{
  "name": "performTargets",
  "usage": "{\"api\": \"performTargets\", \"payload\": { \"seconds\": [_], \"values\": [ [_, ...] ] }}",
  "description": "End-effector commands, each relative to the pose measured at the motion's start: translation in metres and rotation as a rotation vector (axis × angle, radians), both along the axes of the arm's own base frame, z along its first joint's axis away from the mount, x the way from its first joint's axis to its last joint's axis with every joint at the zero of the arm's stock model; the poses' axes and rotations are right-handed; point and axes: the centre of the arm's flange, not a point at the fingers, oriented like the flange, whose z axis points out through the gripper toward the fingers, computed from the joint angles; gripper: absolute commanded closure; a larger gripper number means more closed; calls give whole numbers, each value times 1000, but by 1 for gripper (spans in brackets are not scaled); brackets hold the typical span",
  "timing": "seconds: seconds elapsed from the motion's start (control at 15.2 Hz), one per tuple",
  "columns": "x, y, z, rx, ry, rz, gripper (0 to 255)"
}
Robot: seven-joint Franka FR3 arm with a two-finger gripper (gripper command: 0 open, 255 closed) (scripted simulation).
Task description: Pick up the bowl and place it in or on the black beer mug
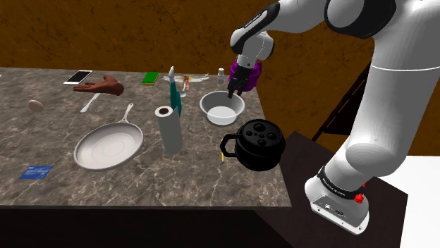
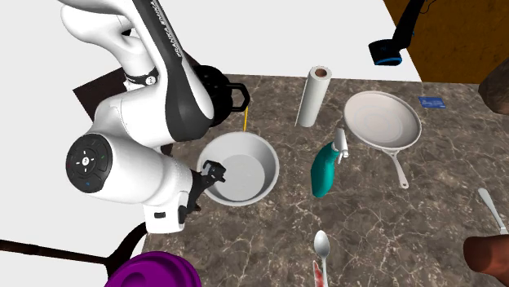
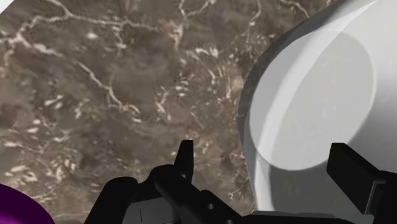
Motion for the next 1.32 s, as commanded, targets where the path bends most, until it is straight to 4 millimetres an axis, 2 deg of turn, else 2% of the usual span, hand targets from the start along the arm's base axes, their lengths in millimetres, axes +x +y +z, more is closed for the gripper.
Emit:
{"api": "performTargets", "payload": {
  "seconds": [0.0, 0.53, 0.59, 1.19, 1.25],
  "values": [
    [-1, 5, -13, 0, 0, 0, 0],
    [-1, 5, -13, 0, 0, 0, 0],
    [-1, 5, -13, 0, 0, 0, 255],
    [-1, 5, -13, 0, 0, 0, 255],
    [-1, 5, -8, 0, 0, 0, 255]
  ]
}}
